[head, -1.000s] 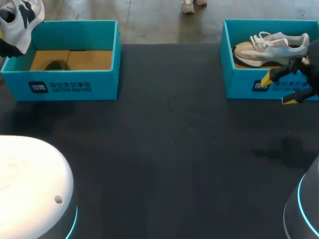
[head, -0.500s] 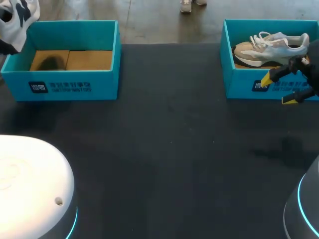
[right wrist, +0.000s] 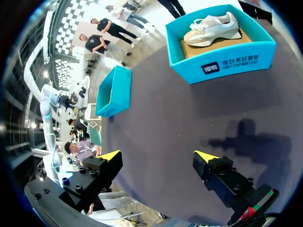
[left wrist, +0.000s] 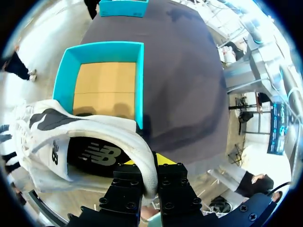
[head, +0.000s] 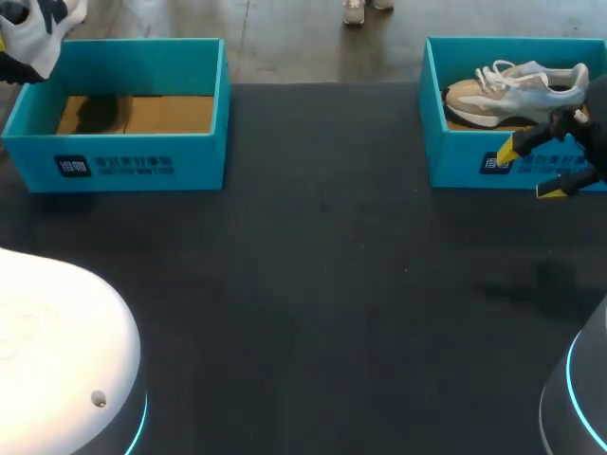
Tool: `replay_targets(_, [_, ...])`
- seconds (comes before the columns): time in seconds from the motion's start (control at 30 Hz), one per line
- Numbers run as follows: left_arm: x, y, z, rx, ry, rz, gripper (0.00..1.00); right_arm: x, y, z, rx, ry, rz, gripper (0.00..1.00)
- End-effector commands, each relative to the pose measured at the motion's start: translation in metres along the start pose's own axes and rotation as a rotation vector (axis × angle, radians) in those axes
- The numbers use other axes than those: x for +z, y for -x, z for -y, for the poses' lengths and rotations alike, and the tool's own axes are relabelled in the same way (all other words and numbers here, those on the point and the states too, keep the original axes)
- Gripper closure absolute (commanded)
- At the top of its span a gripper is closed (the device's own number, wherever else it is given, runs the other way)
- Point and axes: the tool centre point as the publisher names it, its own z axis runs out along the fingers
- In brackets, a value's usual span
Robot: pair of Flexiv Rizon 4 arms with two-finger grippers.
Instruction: Take the shoe out of the shoebox, open the shoe tongue, remove and reinsert the insole, then place the shoe into the shoebox
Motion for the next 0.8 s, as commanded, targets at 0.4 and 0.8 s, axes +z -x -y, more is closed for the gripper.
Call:
replay_targets(0.4, [0.003,0.000,-0.011,0.288,0.070,0.079,1.00,0.000,-0.001,0.000,0.002,0.001,0.004,0.00])
replay_targets(0.8, [0.010,-0.015,-0.023,0.632,0.151,0.243,1.00,0.000,-0.001,0.000,0.002,0.001,0.004,0.00])
